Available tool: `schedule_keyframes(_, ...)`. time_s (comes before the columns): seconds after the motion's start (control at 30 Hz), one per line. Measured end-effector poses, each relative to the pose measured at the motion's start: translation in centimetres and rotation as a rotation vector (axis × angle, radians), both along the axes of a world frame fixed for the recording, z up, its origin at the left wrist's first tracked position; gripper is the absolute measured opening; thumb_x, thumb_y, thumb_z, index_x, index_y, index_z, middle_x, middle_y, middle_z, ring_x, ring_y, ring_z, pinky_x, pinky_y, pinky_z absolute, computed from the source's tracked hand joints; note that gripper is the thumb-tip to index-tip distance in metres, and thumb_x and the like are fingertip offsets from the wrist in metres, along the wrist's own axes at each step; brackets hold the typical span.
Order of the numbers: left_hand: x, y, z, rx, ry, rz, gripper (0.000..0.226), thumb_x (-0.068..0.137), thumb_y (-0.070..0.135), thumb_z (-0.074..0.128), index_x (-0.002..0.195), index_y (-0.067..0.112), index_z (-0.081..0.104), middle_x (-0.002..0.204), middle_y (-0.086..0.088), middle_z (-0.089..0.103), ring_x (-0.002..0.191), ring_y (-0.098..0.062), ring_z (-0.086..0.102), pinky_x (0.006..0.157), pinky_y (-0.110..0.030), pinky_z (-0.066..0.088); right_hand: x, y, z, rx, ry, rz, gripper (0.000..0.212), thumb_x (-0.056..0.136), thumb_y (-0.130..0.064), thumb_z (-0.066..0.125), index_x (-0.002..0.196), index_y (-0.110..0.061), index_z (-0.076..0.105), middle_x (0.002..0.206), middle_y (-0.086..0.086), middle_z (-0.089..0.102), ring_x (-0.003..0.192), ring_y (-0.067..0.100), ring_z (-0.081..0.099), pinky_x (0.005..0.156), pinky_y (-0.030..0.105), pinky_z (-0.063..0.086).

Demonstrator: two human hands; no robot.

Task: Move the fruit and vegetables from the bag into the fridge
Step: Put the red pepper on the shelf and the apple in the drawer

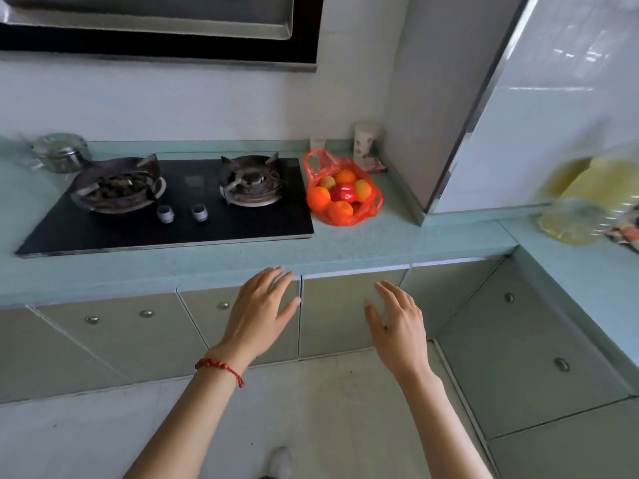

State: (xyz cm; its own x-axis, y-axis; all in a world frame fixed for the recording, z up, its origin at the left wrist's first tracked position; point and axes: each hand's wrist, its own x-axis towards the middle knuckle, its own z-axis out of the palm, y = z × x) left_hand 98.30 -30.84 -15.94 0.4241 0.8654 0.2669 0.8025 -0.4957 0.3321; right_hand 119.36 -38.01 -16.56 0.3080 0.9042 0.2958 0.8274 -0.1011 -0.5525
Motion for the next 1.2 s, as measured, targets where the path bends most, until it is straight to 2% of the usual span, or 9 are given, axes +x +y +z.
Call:
schedule_keyframes(0.17, 1.7, 8.7, 0.6, -0.01, 0.0, -0.051, 0.055, 0.086, 0.042, 0.034, 0.118, 0.004, 0.058, 0.12, -0.015, 0.061, 0.112, -0.031, 0.057, 0.093, -0.043, 0.044, 1.2, 7.8, 0.8, 0.008, 0.015, -0.058, 0.046, 0.084, -0.033, 0.048, 0.121, -0.008, 0.058, 0.128, 0.011, 0.057, 0.119, 0.031, 0.051, 0.099, 0.037, 0.036)
schedule_keyframes(0.47, 7.5, 19.5, -0.5, -0.09, -0.072, -0.115, 0.065, 0.084, 0.048, 0.029, 0.126, 0.005, 0.052, 0.131, -0.014, 0.053, 0.124, -0.031, 0.046, 0.103, -0.04, 0.035, 5.9, 17.6, 0.4, -0.02, 0.063, -0.095, 0.047, 0.085, -0.037, 0.046, 0.122, -0.009, 0.057, 0.13, 0.008, 0.056, 0.122, 0.025, 0.049, 0.097, 0.032, 0.037)
schedule_keyframes(0.57, 10.0, 22.8, -1.1, -0.094, -0.082, -0.116, 0.063, 0.085, 0.047, 0.031, 0.125, 0.004, 0.053, 0.129, -0.015, 0.054, 0.121, -0.031, 0.049, 0.101, -0.04, 0.037, 8.2, 21.2, -0.3, -0.039, 0.082, -0.051, 0.049, 0.086, -0.038, 0.045, 0.125, -0.009, 0.055, 0.132, 0.008, 0.054, 0.123, 0.024, 0.047, 0.099, 0.034, 0.037)
schedule_keyframes(0.8, 16.3, 30.3, -2.5, -0.152, -0.122, -0.068, 0.058, 0.085, 0.046, 0.036, 0.122, 0.005, 0.055, 0.124, -0.014, 0.057, 0.115, -0.029, 0.054, 0.095, -0.038, 0.044, 14.2, 31.0, -1.4, -0.056, 0.147, 0.096, 0.046, 0.087, -0.035, 0.047, 0.125, -0.01, 0.053, 0.128, 0.006, 0.056, 0.119, 0.022, 0.05, 0.094, 0.028, 0.041)
schedule_keyframes(1.0, 20.2, 35.8, -3.7, -0.235, -0.162, 0.031, 0.066, 0.082, 0.052, 0.033, 0.127, 0.008, 0.051, 0.131, -0.013, 0.052, 0.124, -0.026, 0.046, 0.102, -0.039, 0.04, 16.6, 37.8, -2.3, -0.134, 0.181, 0.223, 0.058, 0.086, -0.049, 0.038, 0.126, -0.01, 0.053, 0.133, 0.006, 0.053, 0.122, 0.022, 0.048, 0.094, 0.028, 0.04)
schedule_keyframes(1.07, 21.1, 37.2, -4.3, -0.261, -0.182, 0.049, 0.067, 0.081, 0.053, 0.033, 0.128, 0.009, 0.05, 0.132, -0.012, 0.051, 0.124, -0.025, 0.045, 0.102, -0.037, 0.039, 16.9, 39.2, -2.7, -0.146, 0.222, 0.231, 0.053, 0.087, -0.044, 0.043, 0.126, -0.01, 0.053, 0.132, 0.007, 0.053, 0.122, 0.022, 0.048, 0.095, 0.026, 0.039)
schedule_keyframes(1.13, 21.9, 38.6, -4.8, -0.294, -0.193, 0.055, 0.063, 0.083, 0.052, 0.039, 0.129, 0.01, 0.05, 0.132, -0.01, 0.051, 0.125, -0.024, 0.045, 0.103, -0.035, 0.039, 17.2, 40.1, -3.0, -0.146, 0.265, 0.234, 0.048, 0.087, -0.038, 0.046, 0.125, -0.01, 0.054, 0.131, 0.007, 0.054, 0.122, 0.02, 0.049, 0.095, 0.023, 0.038)
schedule_keyframes(1.2, 22.9, 40.3, -5.6, -0.342, -0.212, 0.058, 0.052, 0.086, 0.04, 0.053, 0.13, 0.01, 0.049, 0.133, -0.01, 0.05, 0.126, -0.024, 0.043, 0.104, -0.034, 0.036, 17.5, 40.9, -3.3, -0.16, 0.285, 0.222, 0.048, 0.086, -0.04, 0.046, 0.124, -0.011, 0.055, 0.13, 0.005, 0.055, 0.121, 0.018, 0.049, 0.093, 0.018, 0.036)
